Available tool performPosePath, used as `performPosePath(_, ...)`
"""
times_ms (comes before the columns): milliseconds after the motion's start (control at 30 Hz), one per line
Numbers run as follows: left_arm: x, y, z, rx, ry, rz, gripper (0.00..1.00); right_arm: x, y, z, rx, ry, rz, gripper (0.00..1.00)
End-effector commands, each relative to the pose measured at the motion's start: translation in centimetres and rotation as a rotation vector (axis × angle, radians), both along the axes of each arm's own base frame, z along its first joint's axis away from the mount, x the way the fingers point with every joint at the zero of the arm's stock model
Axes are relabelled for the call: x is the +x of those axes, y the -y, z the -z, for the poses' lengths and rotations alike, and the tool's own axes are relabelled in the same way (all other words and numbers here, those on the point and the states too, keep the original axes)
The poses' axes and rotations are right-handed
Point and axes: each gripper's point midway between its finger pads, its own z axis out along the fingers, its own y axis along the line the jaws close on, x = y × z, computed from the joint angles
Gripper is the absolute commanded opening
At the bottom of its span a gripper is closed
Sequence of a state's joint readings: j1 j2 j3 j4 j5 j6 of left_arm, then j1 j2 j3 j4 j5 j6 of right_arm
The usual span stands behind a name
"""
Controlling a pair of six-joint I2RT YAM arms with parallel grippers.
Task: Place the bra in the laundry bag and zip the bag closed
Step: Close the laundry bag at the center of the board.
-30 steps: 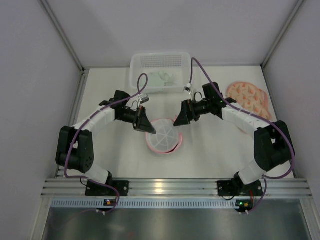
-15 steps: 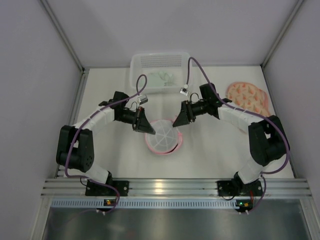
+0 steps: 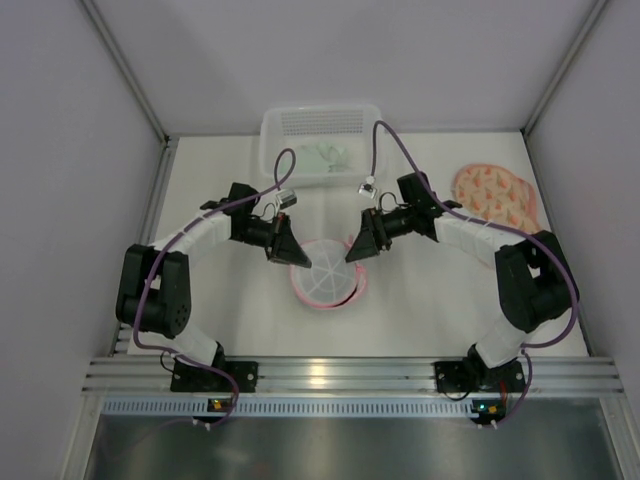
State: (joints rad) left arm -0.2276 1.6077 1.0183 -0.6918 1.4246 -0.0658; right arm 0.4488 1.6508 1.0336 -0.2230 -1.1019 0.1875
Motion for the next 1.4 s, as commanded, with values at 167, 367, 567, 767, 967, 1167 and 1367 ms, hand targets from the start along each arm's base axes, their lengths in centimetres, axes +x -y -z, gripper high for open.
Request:
performPosePath(167, -0.5, 0.1, -4.6, -0.222, 0.020, 0.074, 0.00, -0.7, -1.1, -1.9, 0.072, 0.008, -0.057, 0.70)
performPosePath(367, 0.0, 0.9, -4.4, -0.241, 0.016, 0.103, 0.00, -1.4, -1.3, -3.0, 0.096, -0.021, -0.073, 0.67)
performPosePath(567, 1.0, 1.4, -3.1, -0.233, 0.015, 0.105, 0.00, -2.2, -1.1, -3.9, 0.104, -0.003, -0.090, 0.44)
performPosePath(767, 2.7, 1.0, -0.8, -0.159, 0.016, 0.057, 0.00, -2.8, -0.8, -3.0, 0.079, -0.025, -0.089, 0.00)
performPosePath(967, 5.7, -1.1, -0.2, -0.008, 0.201, -0.057, 0.16, -2.3, -0.5, -2.0, 0.030, -0.044, 0.005, 0.00)
performPosePath(1167, 8.1, -3.5, 0.0, 0.298, 0.529, -0.154, 0.33, -1.0, 0.1, -0.3, -0.029, -0.126, 0.245, 0.00)
performPosePath(1367, 6.9, -4.2, -3.6, 0.331, 0.655, -0.214, 0.58, -1.0, 1.0, -1.9, 0.056, -0.203, 0.372, 0.00)
